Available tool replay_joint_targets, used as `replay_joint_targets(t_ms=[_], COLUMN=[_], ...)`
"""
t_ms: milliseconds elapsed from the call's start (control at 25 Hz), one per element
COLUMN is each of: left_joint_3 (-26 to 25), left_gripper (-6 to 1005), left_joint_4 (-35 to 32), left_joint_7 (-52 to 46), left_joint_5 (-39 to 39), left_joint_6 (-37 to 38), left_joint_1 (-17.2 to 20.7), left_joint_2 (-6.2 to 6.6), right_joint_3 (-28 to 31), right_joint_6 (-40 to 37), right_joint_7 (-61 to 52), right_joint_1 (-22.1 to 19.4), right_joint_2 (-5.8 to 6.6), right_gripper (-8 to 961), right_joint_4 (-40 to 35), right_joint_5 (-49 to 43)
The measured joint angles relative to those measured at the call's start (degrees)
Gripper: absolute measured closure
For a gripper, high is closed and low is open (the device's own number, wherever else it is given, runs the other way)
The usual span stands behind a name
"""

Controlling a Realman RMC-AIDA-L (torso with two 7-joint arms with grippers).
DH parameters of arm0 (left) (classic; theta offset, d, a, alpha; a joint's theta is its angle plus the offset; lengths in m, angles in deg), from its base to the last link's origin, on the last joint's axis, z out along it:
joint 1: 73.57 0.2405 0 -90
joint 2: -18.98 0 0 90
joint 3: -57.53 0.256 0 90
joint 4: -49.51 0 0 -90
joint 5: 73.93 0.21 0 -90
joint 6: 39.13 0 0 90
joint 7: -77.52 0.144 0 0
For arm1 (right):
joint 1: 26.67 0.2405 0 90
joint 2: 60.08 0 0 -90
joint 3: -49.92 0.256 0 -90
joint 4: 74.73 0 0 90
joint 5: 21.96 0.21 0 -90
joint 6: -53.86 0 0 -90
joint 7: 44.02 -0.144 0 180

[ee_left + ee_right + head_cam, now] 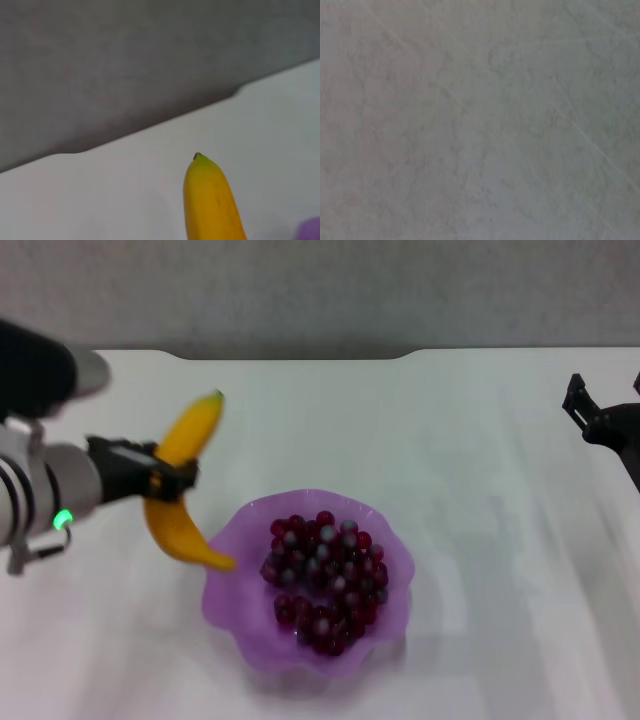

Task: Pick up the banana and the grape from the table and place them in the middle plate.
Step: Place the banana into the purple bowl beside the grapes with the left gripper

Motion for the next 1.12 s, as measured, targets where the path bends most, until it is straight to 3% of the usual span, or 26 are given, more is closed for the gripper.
replay_joint_targets(t_ms=[240,600,1120], left_joint_3=[5.24,10.56,12.54], left_gripper=[494,496,438], left_joint_4=[-0.18,8.51,9.45], left_joint_7=[-0.06,0.55,0.07], left_joint_5=[-1.0,-2.43,-1.92], left_joint_6=[0.14,3.02,2.78], left_joint_1=[1.61,-1.73,-3.95], left_joint_2=[-0.11,-0.16,-0.16], right_joint_3=[0.0,0.0,-0.09], right_joint_6=[0.0,0.0,0.0], right_joint_7=[0.0,0.0,0.0], right_joint_1=[-0.03,-0.03,-0.12], right_joint_2=[0.0,0.0,0.0], right_gripper=[93,93,94], right_joint_4=[0.07,-0.33,-0.34], right_joint_5=[-0.01,-0.23,-0.26])
